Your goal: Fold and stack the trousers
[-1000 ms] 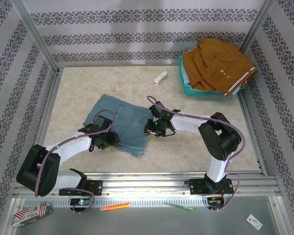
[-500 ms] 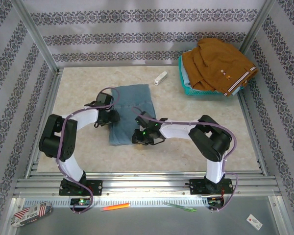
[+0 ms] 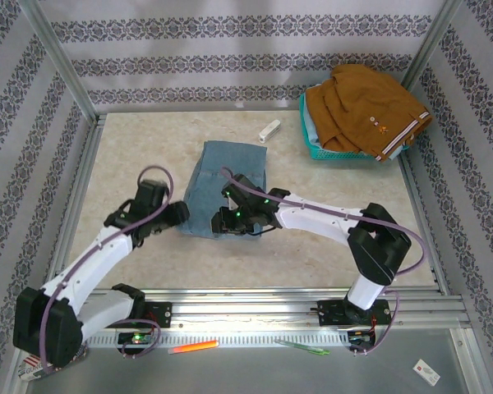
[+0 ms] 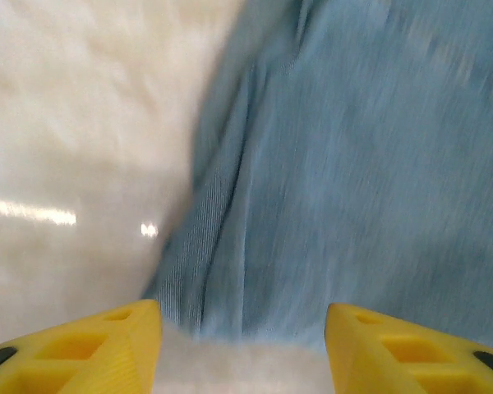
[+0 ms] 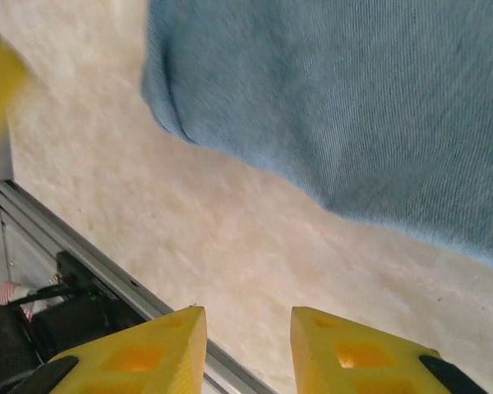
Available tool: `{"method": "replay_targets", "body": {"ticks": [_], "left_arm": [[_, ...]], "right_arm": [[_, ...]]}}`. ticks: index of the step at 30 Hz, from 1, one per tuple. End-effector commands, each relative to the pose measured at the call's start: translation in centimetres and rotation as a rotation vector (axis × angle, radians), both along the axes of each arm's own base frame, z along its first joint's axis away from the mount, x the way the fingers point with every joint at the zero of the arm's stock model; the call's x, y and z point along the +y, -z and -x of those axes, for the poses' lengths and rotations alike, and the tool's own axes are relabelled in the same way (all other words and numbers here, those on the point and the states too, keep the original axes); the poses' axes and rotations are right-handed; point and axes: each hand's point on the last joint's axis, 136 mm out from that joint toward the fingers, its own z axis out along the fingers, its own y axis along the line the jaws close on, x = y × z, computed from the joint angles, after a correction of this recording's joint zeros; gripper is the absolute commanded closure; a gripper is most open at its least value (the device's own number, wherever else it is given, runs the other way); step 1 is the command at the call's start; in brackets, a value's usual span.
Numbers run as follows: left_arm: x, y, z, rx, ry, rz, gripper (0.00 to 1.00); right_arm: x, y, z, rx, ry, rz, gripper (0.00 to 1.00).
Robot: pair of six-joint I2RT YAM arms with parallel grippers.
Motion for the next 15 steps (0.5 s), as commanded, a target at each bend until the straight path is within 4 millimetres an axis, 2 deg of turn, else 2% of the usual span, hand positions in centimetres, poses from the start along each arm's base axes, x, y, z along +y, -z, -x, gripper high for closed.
{"method": "replay_targets", "body": {"ticks": [1,4,8,13,15], "left_arm": [[-1.5,2.9,3.1,0.111,-0.022,0.098,0.46],[-2.5,3.6,2.8,0.095,-0.013,0.144,0.46],[-2.6,5.2,1.3,0.079,-0.023,0.118,0.46],[-4.3,5.5,-0.9,0.025,0.017,0.174,0.47],[-3.9,5.9,-1.2,0.031,0.011,0.135,0.51]], "right_arm": [[-2.4,1.8,-2.4,-0.023,0.052,0.101,0.67],[-3.1,3.5,-3.9,-0.01,0.075,0.127,0.67],[-4.2,5.5,-5.2,0.016,0.109,0.143,0.67],[-5.1,6.9,-4.9,0.041,0.119,0.164,0.67],[-5.3,7.3,-4.7,0.045,0.12,0.173,0.67]]}}
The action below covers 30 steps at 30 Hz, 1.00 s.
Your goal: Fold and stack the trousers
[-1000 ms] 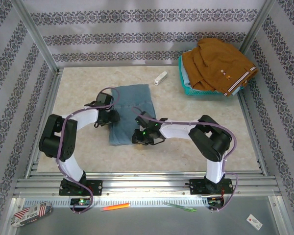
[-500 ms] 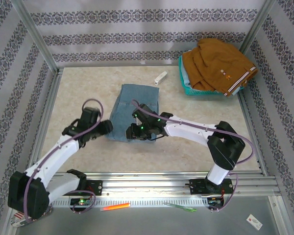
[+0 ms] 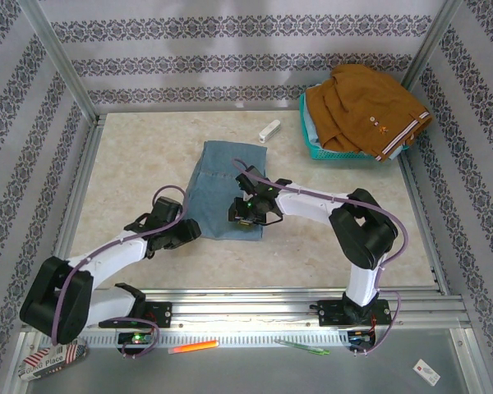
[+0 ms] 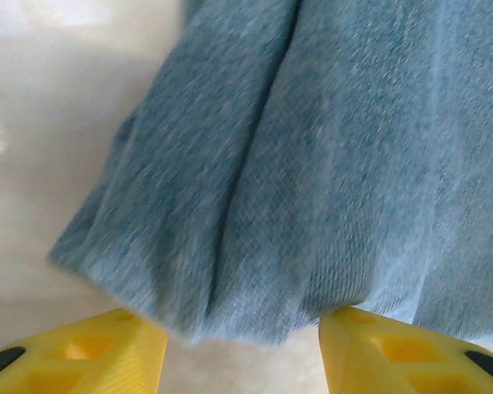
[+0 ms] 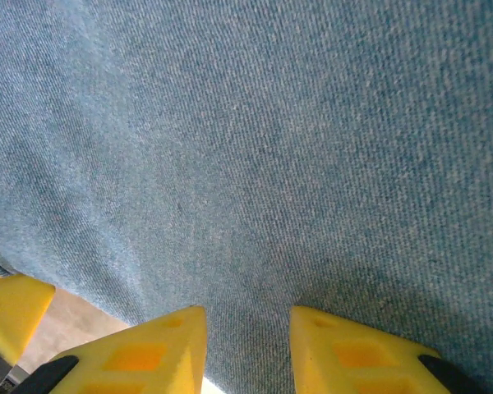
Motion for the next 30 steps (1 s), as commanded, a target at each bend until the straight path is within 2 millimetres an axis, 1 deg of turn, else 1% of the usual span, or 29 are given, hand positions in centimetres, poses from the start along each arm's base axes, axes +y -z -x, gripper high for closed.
{"method": "replay_targets", "body": {"ticks": [1,5,8,11,13,17,20,24,29,30], "left_arm": [[-0.8,-0.8,-2.0,-0.08,0.014,0.002,0.54],[0.1,0.1,-1.7,-0.052,0.016,-0.059,0.7],[0.4,0.4,-1.1,-0.041,0.033,-0.078,0.81],[0.4,0.2,-0.7,-0.049,0.063,-0.089,0.9],[0.9,0.2,-0.4,-0.054,0.072,-0.114,0.94],[1.2,-0.5,0.0,-0.057,0.108,-0.145,0.98],[1.5,-1.0,0.3,-0.066,0.117,-0.165,1.0],[1.2,-1.7,0.7,-0.065,0.149,-0.152,0.98],[2.1,-1.4,1.7,-0.044,0.137,-0.182,0.96],[2.3,-1.2,2.0,-0.038,0.131,-0.182,0.93]], "right_arm": [[-0.8,1.1,0.4,0.004,-0.008,0.035,0.68],[-1.6,2.2,0.3,0.02,0.005,0.06,0.7],[-2.4,2.9,0.0,0.026,0.015,0.095,0.73],[-3.1,3.4,-0.6,0.032,0.023,0.111,0.77],[-3.5,3.4,-1.2,0.03,0.026,0.119,0.79],[-4.3,3.2,-2.2,0.028,0.03,0.121,0.82],[-4.9,3.1,-2.7,0.023,0.028,0.127,0.85],[-5.8,3.6,-3.3,0.032,0.021,0.162,0.89],[-6.6,4.1,-4.3,0.044,0.018,0.185,0.92],[-6.8,4.1,-4.5,0.048,0.015,0.195,0.93]]}}
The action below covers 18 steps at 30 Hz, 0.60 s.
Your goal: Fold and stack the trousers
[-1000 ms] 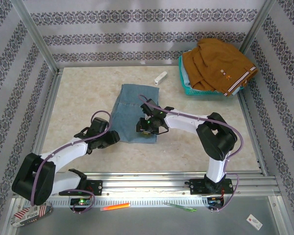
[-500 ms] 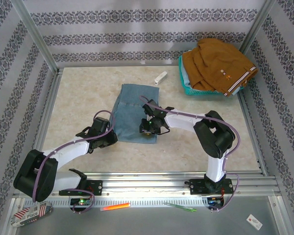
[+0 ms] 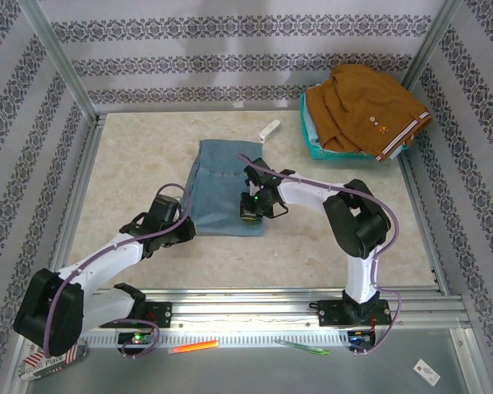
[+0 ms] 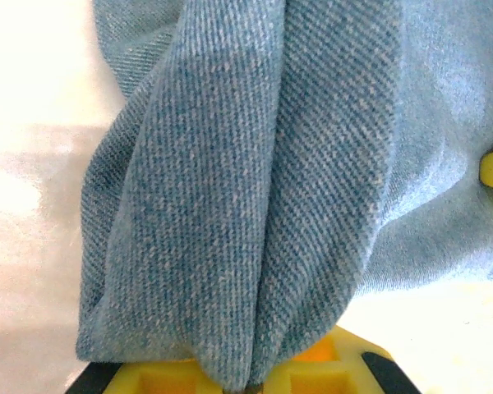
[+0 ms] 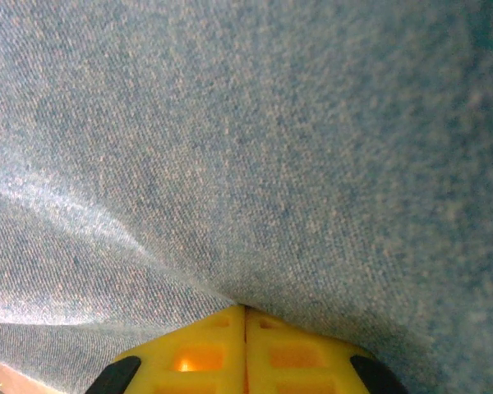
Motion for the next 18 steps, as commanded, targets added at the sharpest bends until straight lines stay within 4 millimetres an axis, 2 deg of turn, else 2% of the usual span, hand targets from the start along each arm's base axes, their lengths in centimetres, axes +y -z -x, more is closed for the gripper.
{"method": "replay_targets", "body": {"ticks": [1,5,16,17,18], "left_arm": [[2.5,1.4,2.2,0.074,-0.032,-0.119,0.93],[2.9,1.5,2.9,0.091,-0.051,-0.121,0.82],[3.1,0.6,4.2,0.114,-0.075,-0.089,0.82],[2.8,0.5,4.1,0.108,-0.077,-0.067,0.8],[2.1,0.4,3.9,0.104,-0.075,-0.03,0.74]], "right_arm": [[-4.2,2.1,-1.9,-0.008,0.039,0.161,0.93],[-4.9,1.9,-2.9,-0.003,0.034,0.173,0.94],[-5.5,1.8,-5.0,0.006,0.035,0.177,0.95],[-5.3,1.6,-5.1,0.005,0.035,0.17,0.95],[-5.0,1.3,-5.1,0.004,0.032,0.159,0.95]]}}
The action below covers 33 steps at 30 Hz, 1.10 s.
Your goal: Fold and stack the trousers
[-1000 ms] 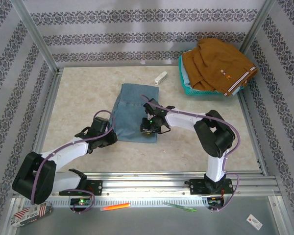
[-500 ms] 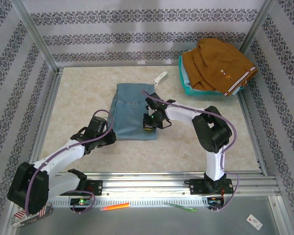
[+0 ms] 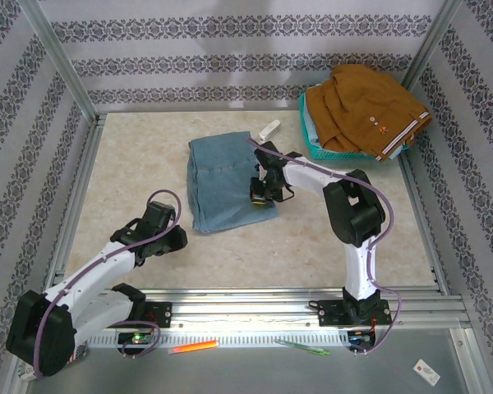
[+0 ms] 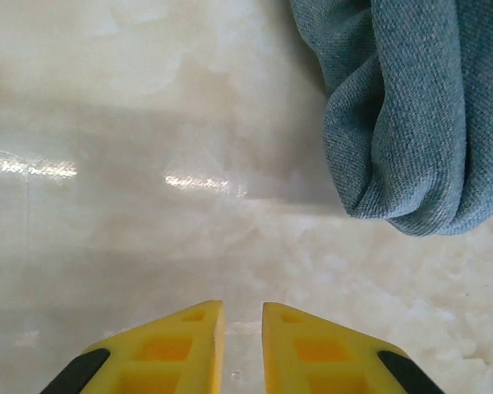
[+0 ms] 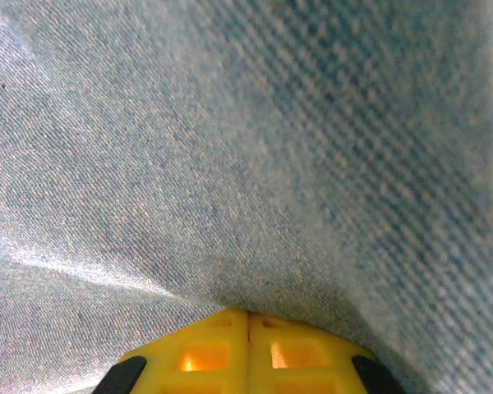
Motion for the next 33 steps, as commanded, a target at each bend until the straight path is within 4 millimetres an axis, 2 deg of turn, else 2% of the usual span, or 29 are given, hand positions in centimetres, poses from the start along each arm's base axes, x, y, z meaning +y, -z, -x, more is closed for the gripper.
{"method": "replay_targets", "body": {"ticks": [1,4,7,9,11,16,19,23,27,31,33], "left_arm": [[-1.1,0.2,0.5,0.023,-0.02,0.075,0.7],[-4.0,-0.2,0.0,-0.005,0.026,0.143,0.57],[-6.9,-0.8,-0.5,-0.05,0.089,0.157,0.51],[-8.0,-0.7,-1.1,-0.075,0.102,0.152,0.48],[-8.3,-0.3,-2.1,-0.09,0.095,0.138,0.48],[-7.2,1.6,-4.6,-0.117,0.049,-0.01,0.5],[-7.6,1.8,-6.1,-0.164,0.058,-0.025,0.56],[-9.2,1.2,-7.4,-0.211,0.115,0.002,0.65],[-9.1,1.3,-7.7,-0.22,0.151,-0.039,0.84],[-8.4,1.4,-7.4,-0.219,0.185,-0.094,0.99],[-7.8,1.4,-7.2,-0.224,0.189,-0.12,1.0]], "right_arm": [[-1.1,1.1,0.2,0.025,0.007,0.065,0.95],[-0.5,0.4,0.3,0.016,-0.002,0.058,0.94],[-0.3,-0.4,0.2,0.003,0.0,0.053,0.94],[-0.3,-1.1,0.1,-0.009,0.002,0.048,0.94],[-0.2,-1.8,0.3,-0.018,0.001,0.042,0.94],[0.1,-3.1,1.3,-0.037,-0.009,0.027,0.93],[0.5,-3.7,2.3,-0.045,-0.015,0.013,0.93],[1.5,-3.4,3.6,-0.043,-0.022,-0.003,0.93],[2.2,-1.1,4.3,0.002,-0.025,0.002,0.93],[2.5,1.1,4.1,0.029,-0.023,0.021,0.94],[2.1,2.0,3.9,0.042,-0.019,0.049,0.94]]}}
